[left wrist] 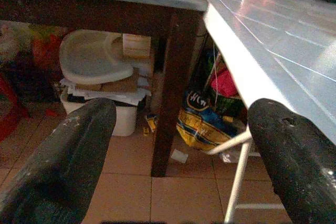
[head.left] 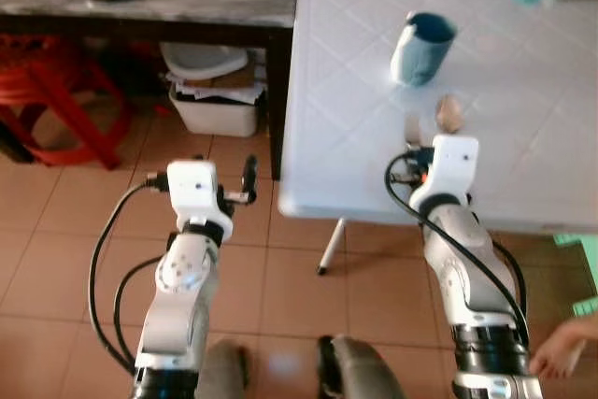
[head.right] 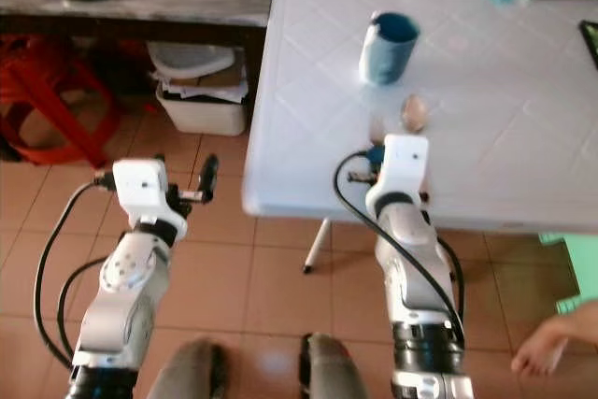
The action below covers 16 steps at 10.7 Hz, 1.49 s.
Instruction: Setting the table
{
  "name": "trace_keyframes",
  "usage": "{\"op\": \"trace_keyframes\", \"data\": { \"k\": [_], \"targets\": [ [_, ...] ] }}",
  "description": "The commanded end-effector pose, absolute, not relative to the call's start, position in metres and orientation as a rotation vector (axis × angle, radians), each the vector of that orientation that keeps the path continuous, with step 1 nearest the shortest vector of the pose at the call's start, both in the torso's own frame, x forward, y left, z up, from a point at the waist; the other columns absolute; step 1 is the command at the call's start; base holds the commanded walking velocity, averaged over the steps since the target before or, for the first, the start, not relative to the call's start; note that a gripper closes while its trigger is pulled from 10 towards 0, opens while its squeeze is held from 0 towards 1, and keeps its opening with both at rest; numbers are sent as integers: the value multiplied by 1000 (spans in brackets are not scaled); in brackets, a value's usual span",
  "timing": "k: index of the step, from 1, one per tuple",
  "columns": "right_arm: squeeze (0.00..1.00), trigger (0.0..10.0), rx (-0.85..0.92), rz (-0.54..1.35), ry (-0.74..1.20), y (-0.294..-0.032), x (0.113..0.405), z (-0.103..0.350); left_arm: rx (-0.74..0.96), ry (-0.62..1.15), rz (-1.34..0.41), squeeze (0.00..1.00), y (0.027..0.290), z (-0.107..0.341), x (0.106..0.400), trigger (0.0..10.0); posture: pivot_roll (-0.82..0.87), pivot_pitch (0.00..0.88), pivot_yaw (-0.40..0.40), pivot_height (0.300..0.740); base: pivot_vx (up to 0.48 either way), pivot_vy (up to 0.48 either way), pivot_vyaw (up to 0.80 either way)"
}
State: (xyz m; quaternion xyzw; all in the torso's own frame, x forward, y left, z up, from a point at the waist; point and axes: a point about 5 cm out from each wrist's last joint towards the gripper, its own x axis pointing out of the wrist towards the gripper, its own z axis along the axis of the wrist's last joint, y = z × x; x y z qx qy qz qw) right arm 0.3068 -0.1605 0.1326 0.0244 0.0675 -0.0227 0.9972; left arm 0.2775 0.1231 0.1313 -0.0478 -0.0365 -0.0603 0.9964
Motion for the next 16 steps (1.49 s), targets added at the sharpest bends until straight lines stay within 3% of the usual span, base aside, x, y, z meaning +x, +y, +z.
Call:
{"op": "trace_keyframes", "data": {
  "k": [1, 5, 8, 9, 12, 16],
  "targets": [
    [0, 10000, 51, -8, 188, -148, 305, 119, -107, -44, -116, 0, 128, 126, 275, 10000, -71, 231, 2, 740, 0, 476, 0],
    [0, 10000, -90, 46, 47, -142, 307, 132, -93, -67, -104, 0, 130, 130, 279, 10000, -74, 233, 7, 740, 0, 468, 0],
    [0, 10000, 15, 108, 32, -133, 306, 135, -88, -79, -102, 0, 130, 132, 283, 10000, -71, 232, 10, 740, 0, 456, 0],
    [0, 10000, -37, 91, -22, -137, 305, 141, -93, -88, -105, 0, 128, 134, 284, 10000, -71, 232, 10, 740, 0, 420, 0],
    [0, 10000, -97, 116, -83, -135, 309, 150, -93, -109, -128, 0, 122, 137, 285, 10000, -77, 226, 11, 740, 404, 117, 0],
    [0, 10000, -9, 81, -72, -131, 305, 145, -97, -103, -129, 0, 118, 134, 286, 10000, -76, 224, 8, 740, 474, 0, 0]
  ]
}}
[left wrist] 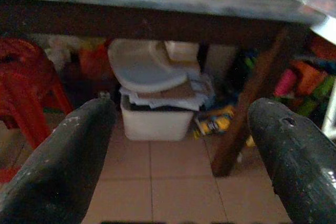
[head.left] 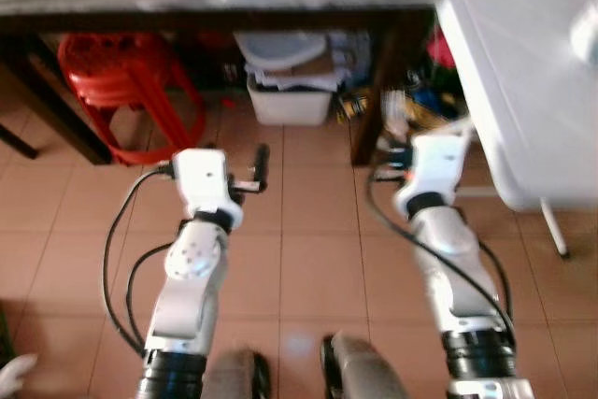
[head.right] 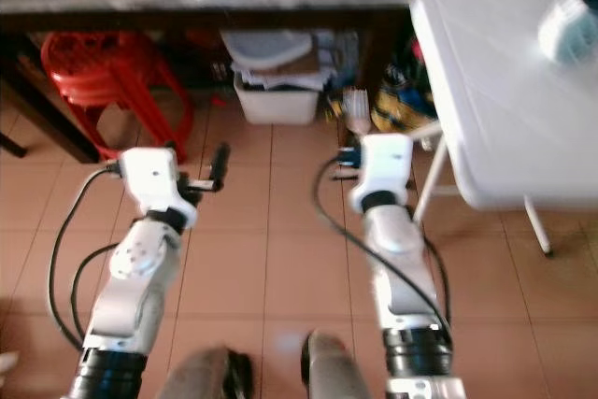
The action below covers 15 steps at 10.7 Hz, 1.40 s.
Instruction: Setting the table
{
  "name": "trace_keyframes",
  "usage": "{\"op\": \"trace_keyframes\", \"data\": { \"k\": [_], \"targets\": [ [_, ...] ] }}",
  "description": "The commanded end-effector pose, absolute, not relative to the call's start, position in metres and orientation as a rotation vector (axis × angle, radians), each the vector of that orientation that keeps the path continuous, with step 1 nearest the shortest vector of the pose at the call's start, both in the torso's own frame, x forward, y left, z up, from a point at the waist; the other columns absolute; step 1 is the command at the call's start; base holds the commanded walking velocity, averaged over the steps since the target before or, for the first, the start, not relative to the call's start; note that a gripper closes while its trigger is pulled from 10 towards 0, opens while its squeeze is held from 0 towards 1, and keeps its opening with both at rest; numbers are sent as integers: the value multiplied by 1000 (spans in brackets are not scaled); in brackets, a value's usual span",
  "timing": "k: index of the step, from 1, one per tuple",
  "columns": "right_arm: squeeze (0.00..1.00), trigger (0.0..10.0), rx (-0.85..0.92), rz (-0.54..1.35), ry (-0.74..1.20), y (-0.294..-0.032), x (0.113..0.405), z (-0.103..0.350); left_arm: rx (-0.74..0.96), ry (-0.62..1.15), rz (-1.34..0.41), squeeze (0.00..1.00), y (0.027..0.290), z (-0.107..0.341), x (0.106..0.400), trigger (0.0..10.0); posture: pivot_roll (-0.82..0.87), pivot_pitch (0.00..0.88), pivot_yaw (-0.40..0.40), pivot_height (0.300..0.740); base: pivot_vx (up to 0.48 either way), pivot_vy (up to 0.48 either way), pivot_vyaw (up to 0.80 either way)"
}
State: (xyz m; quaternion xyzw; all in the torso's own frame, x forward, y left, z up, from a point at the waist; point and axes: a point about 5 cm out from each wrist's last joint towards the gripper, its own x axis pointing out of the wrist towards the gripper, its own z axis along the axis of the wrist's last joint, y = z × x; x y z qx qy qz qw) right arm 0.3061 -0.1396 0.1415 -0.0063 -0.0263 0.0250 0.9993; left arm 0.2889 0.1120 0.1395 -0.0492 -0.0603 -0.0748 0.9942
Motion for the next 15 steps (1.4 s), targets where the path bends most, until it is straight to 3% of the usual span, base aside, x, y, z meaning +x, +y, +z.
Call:
{"op": "trace_keyframes", "data": {
  "k": [1, 12, 15],
  "targets": [
    [0, 10000, -1, 76, -77, -132, 306, 147, -99, -105, -127, 0, 117, 135, 287, 10000, -74, 225, 4, 740, 480, 0, 0],
    [0, 10000, 15, -1, -191, -139, 311, 164, -112, -141, -130, 0, 113, 139, 290, 10000, -73, 216, -1, 740, 410, 0, 0],
    [0, 10000, -52, -84, -239, -150, 313, 173, -102, -154, -149, 0, 111, 140, 289, 10000, -70, 209, -1, 740, 0, 0, 0]
  ]
}}
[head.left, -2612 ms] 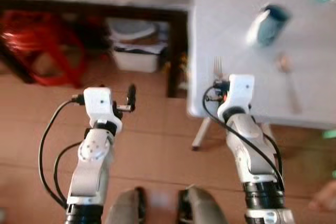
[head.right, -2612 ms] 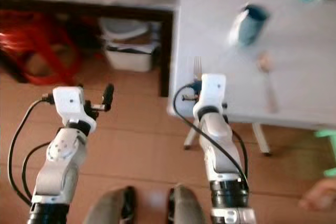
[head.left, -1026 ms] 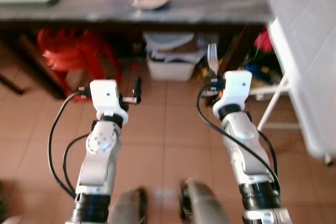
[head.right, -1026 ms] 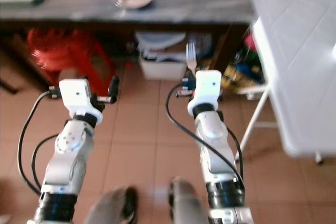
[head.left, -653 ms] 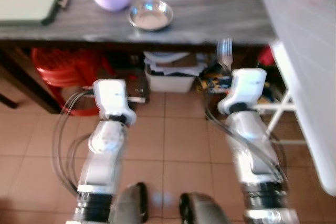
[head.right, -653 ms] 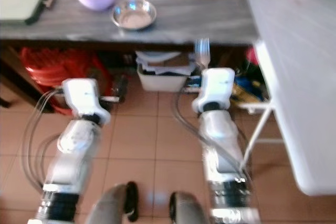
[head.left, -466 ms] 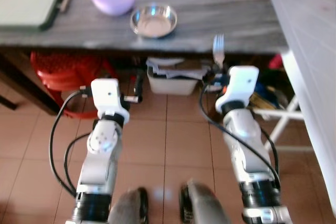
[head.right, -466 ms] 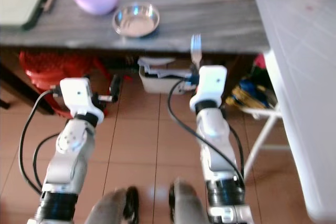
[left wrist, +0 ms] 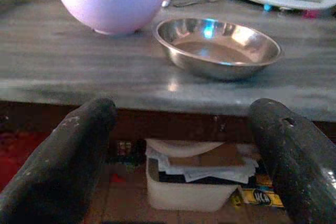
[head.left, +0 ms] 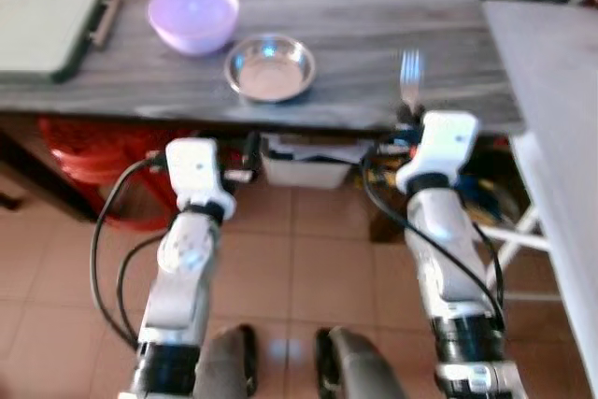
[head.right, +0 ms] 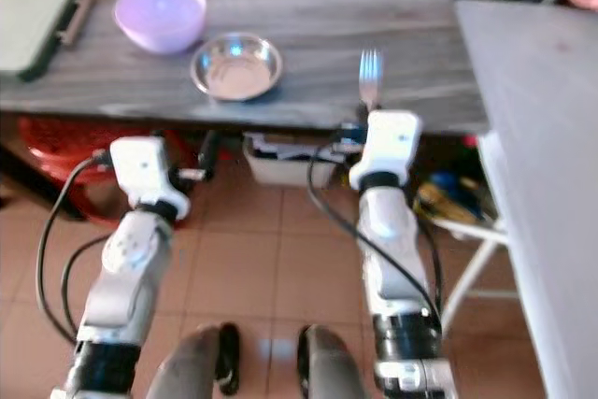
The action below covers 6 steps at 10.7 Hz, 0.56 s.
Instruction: Setting the table
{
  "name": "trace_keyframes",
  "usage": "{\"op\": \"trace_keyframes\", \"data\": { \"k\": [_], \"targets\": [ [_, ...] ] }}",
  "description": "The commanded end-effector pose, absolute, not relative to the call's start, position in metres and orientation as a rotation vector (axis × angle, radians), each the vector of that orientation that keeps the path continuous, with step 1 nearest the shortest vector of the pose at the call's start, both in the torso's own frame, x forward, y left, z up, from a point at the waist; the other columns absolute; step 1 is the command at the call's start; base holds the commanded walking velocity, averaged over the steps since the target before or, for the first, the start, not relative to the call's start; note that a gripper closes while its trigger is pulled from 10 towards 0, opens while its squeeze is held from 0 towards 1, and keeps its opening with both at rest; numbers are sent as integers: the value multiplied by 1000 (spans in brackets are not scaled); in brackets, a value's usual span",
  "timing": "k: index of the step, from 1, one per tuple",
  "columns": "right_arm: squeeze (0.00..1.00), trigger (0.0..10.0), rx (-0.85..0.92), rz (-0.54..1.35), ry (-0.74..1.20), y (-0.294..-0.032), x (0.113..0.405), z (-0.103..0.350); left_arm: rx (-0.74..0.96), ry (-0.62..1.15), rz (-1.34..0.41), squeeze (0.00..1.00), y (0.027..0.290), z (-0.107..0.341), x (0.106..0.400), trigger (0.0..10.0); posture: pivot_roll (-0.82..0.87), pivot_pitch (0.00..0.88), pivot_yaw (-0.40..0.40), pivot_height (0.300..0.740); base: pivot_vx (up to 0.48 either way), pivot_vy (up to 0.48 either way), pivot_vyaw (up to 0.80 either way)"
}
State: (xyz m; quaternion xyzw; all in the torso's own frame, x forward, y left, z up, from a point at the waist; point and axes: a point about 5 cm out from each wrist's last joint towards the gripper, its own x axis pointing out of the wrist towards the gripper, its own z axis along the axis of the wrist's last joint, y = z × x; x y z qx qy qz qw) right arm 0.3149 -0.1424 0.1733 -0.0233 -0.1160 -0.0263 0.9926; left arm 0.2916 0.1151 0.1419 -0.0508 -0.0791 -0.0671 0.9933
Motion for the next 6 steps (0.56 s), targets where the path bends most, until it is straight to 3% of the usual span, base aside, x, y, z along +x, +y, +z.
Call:
{"op": "trace_keyframes", "data": {
  "k": [1, 6],
  "targets": [
    [0, 10000, -59, -106, -238, -153, 314, 172, -106, -156, -157, 0, 110, 140, 289, 10000, -69, 209, -2, 740, 0, 0, 0],
    [0, 10000, -75, -139, -229, -157, 315, 170, -118, -176, -173, 0, 109, 143, 288, 10000, -68, 208, 0, 740, 419, 0, 0]
  ]
}}
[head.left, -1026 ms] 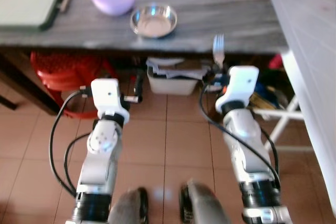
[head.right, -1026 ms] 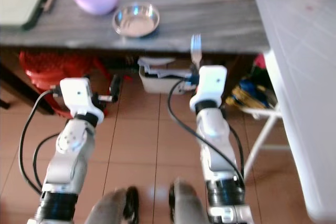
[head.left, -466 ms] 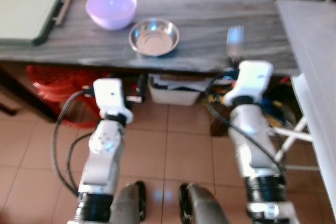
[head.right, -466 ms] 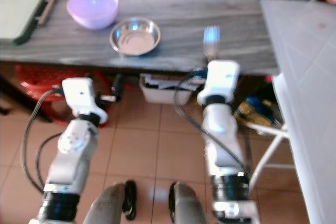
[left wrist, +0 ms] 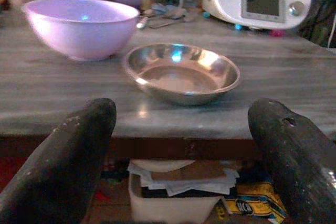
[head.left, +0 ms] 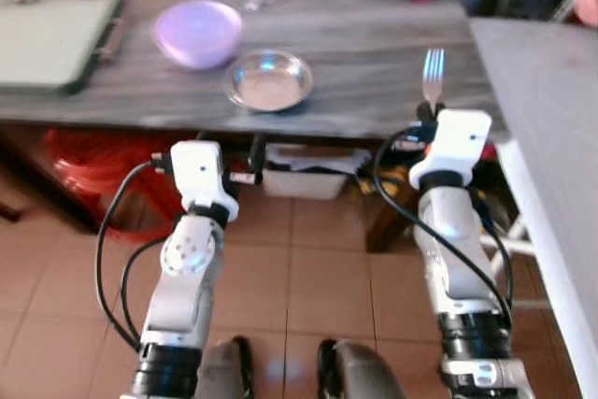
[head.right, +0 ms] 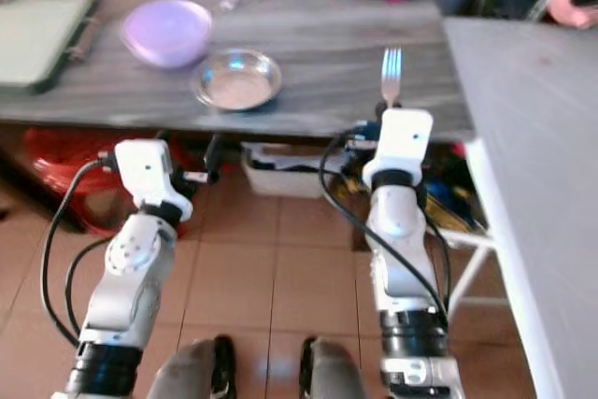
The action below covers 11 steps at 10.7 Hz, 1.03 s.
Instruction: Setting the table
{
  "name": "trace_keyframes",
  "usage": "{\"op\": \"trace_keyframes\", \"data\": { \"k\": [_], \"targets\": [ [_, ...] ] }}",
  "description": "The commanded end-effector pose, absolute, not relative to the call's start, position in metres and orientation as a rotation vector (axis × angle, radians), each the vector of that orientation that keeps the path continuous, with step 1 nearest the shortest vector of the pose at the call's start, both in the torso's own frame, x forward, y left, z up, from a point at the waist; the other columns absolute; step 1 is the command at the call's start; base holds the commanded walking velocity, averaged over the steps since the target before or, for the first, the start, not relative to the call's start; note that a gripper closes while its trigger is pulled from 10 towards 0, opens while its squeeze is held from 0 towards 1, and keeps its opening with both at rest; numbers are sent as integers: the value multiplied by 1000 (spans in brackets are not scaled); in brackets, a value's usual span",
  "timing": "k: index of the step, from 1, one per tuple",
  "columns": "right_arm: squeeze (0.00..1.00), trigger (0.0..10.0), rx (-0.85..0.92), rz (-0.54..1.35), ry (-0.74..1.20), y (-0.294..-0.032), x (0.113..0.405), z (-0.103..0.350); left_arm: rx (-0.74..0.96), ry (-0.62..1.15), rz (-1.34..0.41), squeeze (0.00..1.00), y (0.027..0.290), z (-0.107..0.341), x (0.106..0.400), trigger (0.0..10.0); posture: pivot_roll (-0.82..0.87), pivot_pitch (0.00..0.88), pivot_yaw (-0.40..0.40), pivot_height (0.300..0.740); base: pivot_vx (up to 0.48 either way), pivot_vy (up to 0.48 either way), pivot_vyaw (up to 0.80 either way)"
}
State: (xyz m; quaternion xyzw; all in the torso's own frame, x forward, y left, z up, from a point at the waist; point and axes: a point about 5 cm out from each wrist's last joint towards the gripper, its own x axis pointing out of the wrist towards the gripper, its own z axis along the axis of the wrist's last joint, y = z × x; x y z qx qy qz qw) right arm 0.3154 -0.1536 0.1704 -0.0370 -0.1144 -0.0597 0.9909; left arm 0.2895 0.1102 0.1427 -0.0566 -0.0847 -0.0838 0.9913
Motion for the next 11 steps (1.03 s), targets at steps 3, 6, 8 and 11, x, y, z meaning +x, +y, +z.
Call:
{"op": "trace_keyframes", "data": {
  "k": [3, 6, 8, 11],
  "targets": [
    [0, 10000, -93, -134, -231, -165, 308, 167, -101, -180, -126, 0, 118, 141, 285, 10000, -71, 180, -9, 740, 360, 0, 0],
    [0, 10000, -105, -95, -213, -171, 300, 159, -65, -197, -44, 0, 140, 142, 283, 10000, -51, 144, -16, 740, 331, 0, 0],
    [0, 10000, -129, -84, -241, -167, 301, 164, -49, -222, -9, 0, 147, 150, 283, 10000, -43, 130, -16, 740, 157, 0, 363],
    [0, 10000, -91, -115, -186, -171, 295, 153, -18, -173, 88, 0, 168, 137, 269, 10000, -39, 159, -6, 740, 0, 0, 485]
  ]
}}
